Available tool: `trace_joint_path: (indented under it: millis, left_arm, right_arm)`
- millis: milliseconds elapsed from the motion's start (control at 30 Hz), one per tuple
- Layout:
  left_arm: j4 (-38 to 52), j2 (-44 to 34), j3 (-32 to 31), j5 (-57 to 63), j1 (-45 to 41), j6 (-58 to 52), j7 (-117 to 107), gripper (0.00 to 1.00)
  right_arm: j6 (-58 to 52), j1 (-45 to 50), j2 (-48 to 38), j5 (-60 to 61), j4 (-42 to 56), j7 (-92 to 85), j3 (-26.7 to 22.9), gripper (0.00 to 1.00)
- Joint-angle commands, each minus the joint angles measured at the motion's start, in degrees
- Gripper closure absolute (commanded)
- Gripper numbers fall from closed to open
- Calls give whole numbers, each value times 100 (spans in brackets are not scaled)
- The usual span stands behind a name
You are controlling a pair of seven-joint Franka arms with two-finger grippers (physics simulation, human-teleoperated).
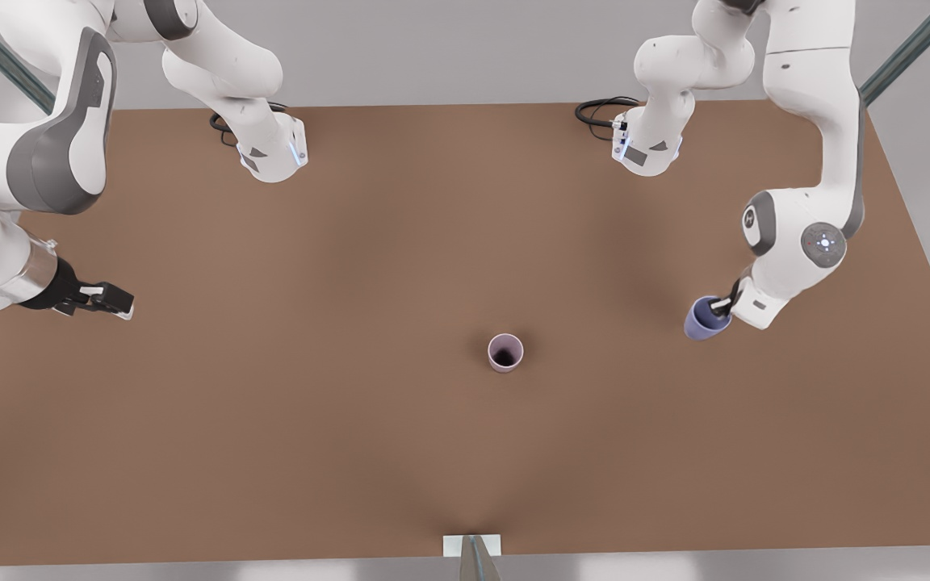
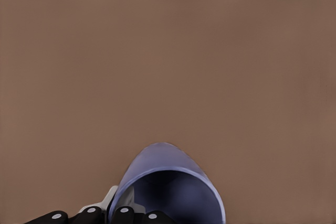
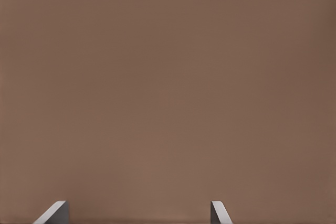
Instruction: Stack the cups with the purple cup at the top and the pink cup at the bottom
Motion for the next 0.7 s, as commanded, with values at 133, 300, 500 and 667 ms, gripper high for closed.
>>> trace_joint_path:
  millis: [133,300,500,667]
  left_arm:
    - [1441,310,-1240,-183,-72,-1569,-1900,79]
    - [1995,741,-1610,-543,-774,-1331,-2894,79]
    - [3393,1936,-1601,-464,-1768,-1314,-4467,79]
    - [3621,2253,-1592,-447,-1926,-1191,-4634,79]
  right_arm:
    - [10,0,-7,-2,3,-456,1,0]
    - [10,0,-7,-2,3,-456,1,0]
    - [19,0,-7,-2,3,-456,1,0]
    - [27,-17,-7,-2,3,-447,1,0]
